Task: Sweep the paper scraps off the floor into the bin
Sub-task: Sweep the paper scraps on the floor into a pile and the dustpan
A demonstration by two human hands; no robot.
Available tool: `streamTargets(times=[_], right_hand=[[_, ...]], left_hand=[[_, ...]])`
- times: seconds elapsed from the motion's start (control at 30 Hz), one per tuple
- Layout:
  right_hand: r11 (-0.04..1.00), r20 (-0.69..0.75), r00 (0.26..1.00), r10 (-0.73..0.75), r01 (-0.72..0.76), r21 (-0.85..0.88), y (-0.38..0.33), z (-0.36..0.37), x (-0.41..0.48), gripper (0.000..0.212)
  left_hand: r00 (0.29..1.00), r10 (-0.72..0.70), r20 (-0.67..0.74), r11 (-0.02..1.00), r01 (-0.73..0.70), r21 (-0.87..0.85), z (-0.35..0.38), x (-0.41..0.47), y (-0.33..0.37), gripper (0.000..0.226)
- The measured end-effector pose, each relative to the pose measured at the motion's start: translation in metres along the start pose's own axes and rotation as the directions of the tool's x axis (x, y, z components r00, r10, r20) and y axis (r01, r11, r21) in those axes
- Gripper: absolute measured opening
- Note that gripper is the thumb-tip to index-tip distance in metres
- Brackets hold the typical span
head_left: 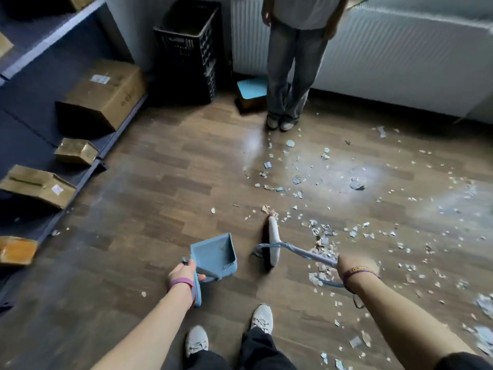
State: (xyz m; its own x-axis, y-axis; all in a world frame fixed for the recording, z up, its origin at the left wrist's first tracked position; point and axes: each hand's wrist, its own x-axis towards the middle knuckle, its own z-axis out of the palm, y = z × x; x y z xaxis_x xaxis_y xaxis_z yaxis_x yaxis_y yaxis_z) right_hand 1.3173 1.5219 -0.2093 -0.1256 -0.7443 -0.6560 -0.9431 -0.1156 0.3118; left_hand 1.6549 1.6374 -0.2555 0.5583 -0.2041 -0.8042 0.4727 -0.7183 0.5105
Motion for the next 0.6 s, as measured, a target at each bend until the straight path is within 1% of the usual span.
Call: streamTargets(times=[0.07,0.13,0.3,0.37,0.47,0.6], right_hand=[[0.998,0.0,0.998,0.055,-0.055,0.023,0.04,0.006,0.004,0.033],[0.997,-0.011,0.997,0.071,-0.071,0.03,0.071,0.008,0.006,0.034],[0.993,-0.029,0.994,0.101,-0.099,0.058,0.121,0.021,0.007,0.037],[0.991,-0.028,0.994,0.109,-0.107,0.076,0.131,0.022,0.006,0.037],[0.991,-0.035,0.996,0.082,-0.078,0.106,0.134,0.015,0.004,0.033],[0.99,-0.058,0.998,0.016,-0.008,0.139,0.115,-0.001,0.008,0.031]], left_hand=[[0.999,0.029,0.04,0.999,-0.03,0.033,0.036,-0.016,0.004,0.016],[0.997,0.044,0.071,0.998,-0.047,0.042,0.065,-0.03,0.008,0.014],[0.991,0.066,0.12,0.993,-0.077,0.091,0.114,-0.056,0.011,0.015],[0.988,0.075,0.136,0.991,-0.089,0.102,0.127,-0.062,0.013,0.017],[0.986,0.109,0.13,0.988,-0.122,0.095,0.143,-0.067,0.015,0.021],[0.986,0.107,0.129,0.988,-0.12,0.097,0.151,-0.065,0.025,0.013]])
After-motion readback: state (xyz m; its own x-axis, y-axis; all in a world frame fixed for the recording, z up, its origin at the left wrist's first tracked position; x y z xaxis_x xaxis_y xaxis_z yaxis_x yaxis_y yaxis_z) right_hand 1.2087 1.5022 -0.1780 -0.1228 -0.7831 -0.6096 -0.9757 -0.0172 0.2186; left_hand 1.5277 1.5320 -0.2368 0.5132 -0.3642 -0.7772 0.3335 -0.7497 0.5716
